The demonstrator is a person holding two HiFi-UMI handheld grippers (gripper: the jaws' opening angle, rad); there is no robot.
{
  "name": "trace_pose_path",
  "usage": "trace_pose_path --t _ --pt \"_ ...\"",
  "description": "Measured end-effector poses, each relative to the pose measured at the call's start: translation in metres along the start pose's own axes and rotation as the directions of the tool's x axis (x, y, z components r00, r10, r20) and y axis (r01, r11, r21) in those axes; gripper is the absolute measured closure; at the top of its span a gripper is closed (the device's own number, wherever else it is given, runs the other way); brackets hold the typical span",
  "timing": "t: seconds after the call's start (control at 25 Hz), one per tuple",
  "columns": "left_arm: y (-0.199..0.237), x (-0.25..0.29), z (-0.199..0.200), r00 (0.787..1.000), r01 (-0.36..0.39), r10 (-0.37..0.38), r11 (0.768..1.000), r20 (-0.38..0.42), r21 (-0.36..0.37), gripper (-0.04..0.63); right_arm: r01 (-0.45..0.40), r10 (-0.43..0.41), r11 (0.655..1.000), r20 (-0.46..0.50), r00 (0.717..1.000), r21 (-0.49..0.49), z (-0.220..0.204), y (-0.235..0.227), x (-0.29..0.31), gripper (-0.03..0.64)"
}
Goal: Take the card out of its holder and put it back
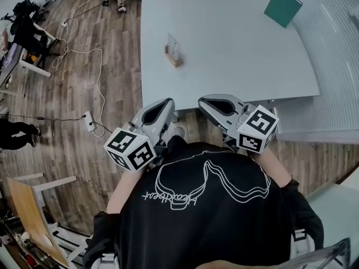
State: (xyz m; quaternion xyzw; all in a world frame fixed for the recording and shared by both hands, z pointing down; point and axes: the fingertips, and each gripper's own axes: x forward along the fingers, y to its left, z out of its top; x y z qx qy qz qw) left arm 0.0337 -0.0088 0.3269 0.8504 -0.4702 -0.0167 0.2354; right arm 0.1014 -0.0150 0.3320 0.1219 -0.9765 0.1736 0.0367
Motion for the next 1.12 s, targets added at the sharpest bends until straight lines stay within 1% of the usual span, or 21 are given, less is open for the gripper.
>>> trace_pose_path --t 0.16,0.32,0.64,0.84,1.12 --pt "-0.023 -0.006 -0.008 1.000 0.008 -0.008 0.999 0.003 0.031 0.583 0.017 -0.017 1.000 -0.007 1.000 -0.026 -0.005 0.010 -0.017 0.609" --pt "-0.038 -0.006 -0.017 1.000 0.015 -0.015 0.999 0.001 0.047 0.583 0.025 -0.026 0.998 -0.018 1.000 -0.060 -0.008 0.017 -0.029 0.609" --pt "-0.072 -0.006 -0.026 0.999 0.052 -0.052 0.995 -0.010 0.083 0.583 0.054 -0.055 0.996 -0.009 0.998 -0.075 -0.006 0.025 -0.055 0.609" --pt "-0.075 -0.003 -0.029 0.999 0.051 -0.049 0.992 -0.020 0.112 0.583 0.058 -0.058 0.996 -0.002 0.998 -0.071 -0.007 0.021 -0.061 0.609" --pt "-0.080 -0.010 -0.036 0.999 0.045 -0.042 0.992 -0.025 0.120 0.583 0.040 -0.040 0.997 -0.003 0.999 -0.062 -0.015 0.032 -0.063 0.609"
